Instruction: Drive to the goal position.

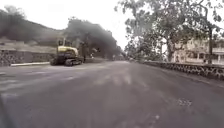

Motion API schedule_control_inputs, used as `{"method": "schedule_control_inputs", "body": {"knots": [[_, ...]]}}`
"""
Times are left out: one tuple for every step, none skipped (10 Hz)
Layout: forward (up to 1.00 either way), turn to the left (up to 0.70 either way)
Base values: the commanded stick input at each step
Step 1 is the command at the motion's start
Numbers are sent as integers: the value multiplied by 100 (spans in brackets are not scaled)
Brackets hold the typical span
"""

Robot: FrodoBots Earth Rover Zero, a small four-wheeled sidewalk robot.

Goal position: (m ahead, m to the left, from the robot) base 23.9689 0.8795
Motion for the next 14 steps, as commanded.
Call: {"method": "schedule_control_inputs", "body": {"knots": [[70, 0], [70, 0], [70, 0], [70, 0], [70, 0], [70, 0], [70, 0], [70, 0], [70, 0], [70, 0], [70, 0], [70, 0], [70, 0], [70, 0]]}}
